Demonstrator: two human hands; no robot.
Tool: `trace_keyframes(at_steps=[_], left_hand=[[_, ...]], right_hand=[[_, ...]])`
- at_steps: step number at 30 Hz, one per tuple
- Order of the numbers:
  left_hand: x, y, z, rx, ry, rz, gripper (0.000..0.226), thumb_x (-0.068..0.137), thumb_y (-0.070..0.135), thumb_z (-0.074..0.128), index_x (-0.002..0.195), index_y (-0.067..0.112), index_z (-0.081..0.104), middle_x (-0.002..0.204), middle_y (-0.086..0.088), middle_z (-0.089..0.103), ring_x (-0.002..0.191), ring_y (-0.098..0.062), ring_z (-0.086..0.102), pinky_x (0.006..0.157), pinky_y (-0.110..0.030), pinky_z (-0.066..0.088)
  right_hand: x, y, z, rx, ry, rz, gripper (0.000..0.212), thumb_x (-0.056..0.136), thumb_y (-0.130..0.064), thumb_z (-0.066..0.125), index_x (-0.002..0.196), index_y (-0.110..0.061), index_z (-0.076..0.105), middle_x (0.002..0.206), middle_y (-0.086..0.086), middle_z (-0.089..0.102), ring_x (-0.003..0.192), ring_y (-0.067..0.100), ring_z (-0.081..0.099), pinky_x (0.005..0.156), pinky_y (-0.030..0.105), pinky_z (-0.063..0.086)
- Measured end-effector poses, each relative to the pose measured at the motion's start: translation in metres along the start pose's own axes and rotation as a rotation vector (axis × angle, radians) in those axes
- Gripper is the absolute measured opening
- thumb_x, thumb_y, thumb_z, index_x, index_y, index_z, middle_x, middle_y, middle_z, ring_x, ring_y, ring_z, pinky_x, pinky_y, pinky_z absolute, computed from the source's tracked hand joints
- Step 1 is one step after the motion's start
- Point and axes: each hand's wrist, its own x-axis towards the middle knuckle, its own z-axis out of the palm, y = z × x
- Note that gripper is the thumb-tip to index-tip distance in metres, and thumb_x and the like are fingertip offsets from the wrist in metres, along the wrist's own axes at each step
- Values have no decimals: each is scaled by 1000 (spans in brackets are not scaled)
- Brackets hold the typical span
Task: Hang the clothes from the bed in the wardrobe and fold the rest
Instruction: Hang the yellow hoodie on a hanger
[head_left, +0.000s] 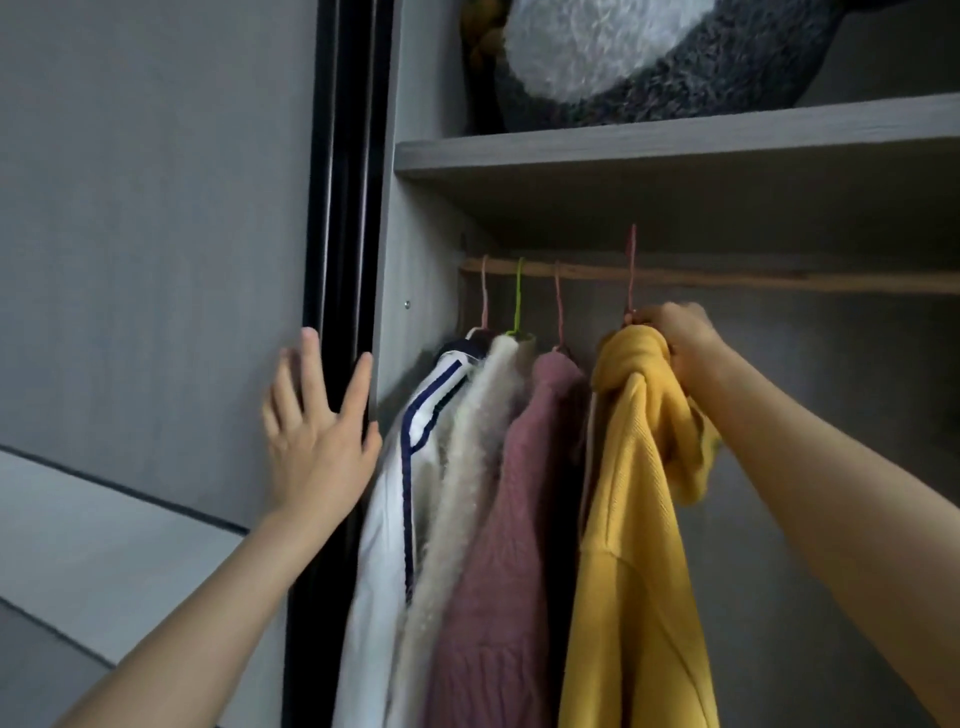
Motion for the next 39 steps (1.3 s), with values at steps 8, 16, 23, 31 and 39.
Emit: trace_keyframes(at_steps=[8,16,23,31,39], left_hand=[[2,-13,21,30,182,57,71,66,13,67,132,19,43,148,-24,18,126,-45,29,84,-55,44],[3,-14,19,61,156,10,69,67,10,70,131,19,46,148,-27,26,125,-50,37,84,-55,43],[-1,23,4,14,183,-6,36,74,12,65,110,10,62,140,-32,38,126,-51,38,93,-61,35],[-20,139,12,-229,101,257,27,83,26,56,102,11,68,134,-24,49,126,-43,42,96,-54,39],[-60,258,23,-515,-107,316,22,67,16,75,88,8,71,125,-25,56,119,-45,50,93,-56,41]], right_hand=[[55,41,55,-97,32,19,17,77,-1,66,63,-10,62,56,5,62,53,16,56,41,18,44],[53,47,70,-134,-25,-23,21,85,2,54,67,-7,57,46,1,59,48,13,55,45,24,46],[29,49,13,-223,-26,-34,28,98,-25,45,108,-1,56,75,10,54,63,20,51,55,27,42],[8,55,-104,-624,140,-136,21,94,-13,51,99,2,64,85,14,56,77,22,52,62,28,39],[-72,67,-263,-1604,604,-207,31,92,-18,51,116,1,57,120,25,48,115,41,37,86,46,37]])
